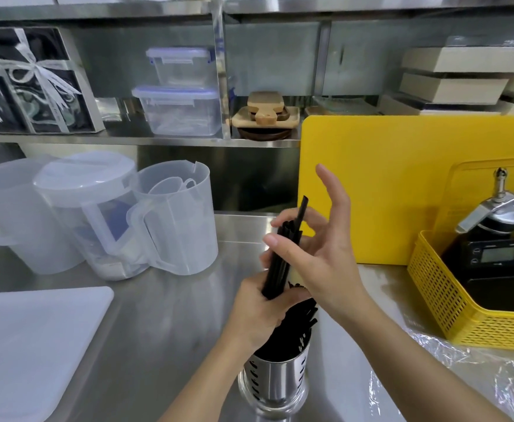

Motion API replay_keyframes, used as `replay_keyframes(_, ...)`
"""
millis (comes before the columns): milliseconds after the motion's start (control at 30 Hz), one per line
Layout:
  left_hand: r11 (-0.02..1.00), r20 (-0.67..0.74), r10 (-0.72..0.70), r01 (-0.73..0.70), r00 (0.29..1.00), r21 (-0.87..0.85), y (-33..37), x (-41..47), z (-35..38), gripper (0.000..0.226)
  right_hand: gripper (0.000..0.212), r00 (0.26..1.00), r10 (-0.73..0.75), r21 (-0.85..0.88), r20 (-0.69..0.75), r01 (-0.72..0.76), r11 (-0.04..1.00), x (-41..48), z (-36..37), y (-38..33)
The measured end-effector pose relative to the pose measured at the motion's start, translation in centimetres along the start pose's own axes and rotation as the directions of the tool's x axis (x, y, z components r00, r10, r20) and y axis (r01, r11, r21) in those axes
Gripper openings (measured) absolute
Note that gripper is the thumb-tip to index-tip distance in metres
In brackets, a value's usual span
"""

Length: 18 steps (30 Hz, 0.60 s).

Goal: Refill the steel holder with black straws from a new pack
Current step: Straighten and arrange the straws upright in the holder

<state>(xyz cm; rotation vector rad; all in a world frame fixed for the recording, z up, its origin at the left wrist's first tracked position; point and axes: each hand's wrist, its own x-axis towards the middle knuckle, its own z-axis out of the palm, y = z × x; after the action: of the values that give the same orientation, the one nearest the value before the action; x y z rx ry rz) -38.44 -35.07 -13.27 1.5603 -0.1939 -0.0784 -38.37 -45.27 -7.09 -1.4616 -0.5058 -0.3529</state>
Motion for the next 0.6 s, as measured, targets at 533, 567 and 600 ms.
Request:
replay_keyframes(533, 0.987, 0.217, 0.056, -0.022, 0.975, -0.157, -0.4, -0.2, 0.4, 0.064, 0.045, 0.996, -0.066, -0.231, -0.065, 0.049, 0.972, -1.1, -0.5, 0.7)
replay_keyframes(567, 0.987, 0.219, 0.063, -0.028, 0.974, -0.161, -0.5, -0.2, 0.4, 0.064, 0.039, 0.996, -0.058, -0.253, -0.067, 0.039, 0.967, -1.1, -0.4, 0.7)
replay_keyframes(600, 0.986, 0.224, 0.069, -0.032, 0.972, -0.165, -0.6, -0.3, 0.4, 0.06, 0.035, 0.996, -0.044, -0.253, -0.074, 0.024, 0.967, -1.2, -0.3, 0.8)
